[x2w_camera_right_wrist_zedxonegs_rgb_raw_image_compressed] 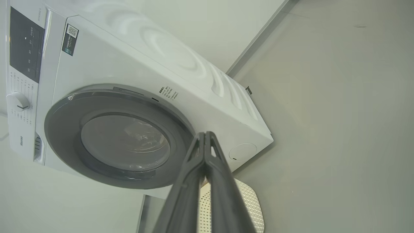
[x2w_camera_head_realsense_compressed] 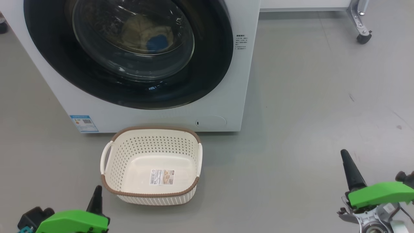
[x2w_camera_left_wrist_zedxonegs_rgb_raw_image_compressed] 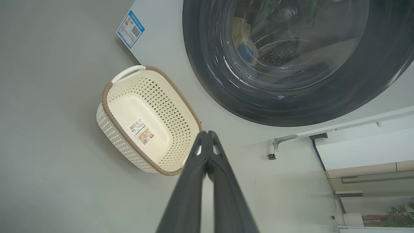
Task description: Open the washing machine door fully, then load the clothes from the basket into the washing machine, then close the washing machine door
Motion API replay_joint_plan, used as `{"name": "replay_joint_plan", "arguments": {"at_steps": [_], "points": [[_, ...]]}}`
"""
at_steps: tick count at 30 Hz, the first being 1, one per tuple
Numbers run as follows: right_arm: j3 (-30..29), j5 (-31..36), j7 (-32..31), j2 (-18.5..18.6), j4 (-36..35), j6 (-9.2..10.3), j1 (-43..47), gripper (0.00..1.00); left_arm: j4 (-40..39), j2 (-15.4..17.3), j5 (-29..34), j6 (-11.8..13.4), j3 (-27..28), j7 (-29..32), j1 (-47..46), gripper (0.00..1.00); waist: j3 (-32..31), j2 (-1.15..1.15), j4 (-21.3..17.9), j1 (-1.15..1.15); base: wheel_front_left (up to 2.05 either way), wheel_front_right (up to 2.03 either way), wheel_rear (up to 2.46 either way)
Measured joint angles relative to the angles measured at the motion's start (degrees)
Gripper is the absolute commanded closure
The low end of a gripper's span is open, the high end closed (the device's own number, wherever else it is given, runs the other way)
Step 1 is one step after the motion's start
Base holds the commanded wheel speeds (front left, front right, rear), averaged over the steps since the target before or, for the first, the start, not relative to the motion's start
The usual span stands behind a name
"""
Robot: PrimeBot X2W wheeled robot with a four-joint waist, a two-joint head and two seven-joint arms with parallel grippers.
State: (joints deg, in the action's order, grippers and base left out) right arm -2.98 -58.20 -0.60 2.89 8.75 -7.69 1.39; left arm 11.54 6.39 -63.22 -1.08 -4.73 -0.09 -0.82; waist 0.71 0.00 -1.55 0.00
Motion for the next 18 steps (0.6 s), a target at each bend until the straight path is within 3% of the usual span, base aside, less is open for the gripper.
{"name": "replay_joint_plan", "arguments": {"at_steps": [18], "points": [[-0.7,-13.04,-1.54,0.08,2.53,0.02,-1.54,1.0,1.49,-1.13,-10.87,-2.47,2.93,2.14,-0.81,1.0,-0.2,0.0,0.58,0.0,0.0,0.0,0.0]]}}
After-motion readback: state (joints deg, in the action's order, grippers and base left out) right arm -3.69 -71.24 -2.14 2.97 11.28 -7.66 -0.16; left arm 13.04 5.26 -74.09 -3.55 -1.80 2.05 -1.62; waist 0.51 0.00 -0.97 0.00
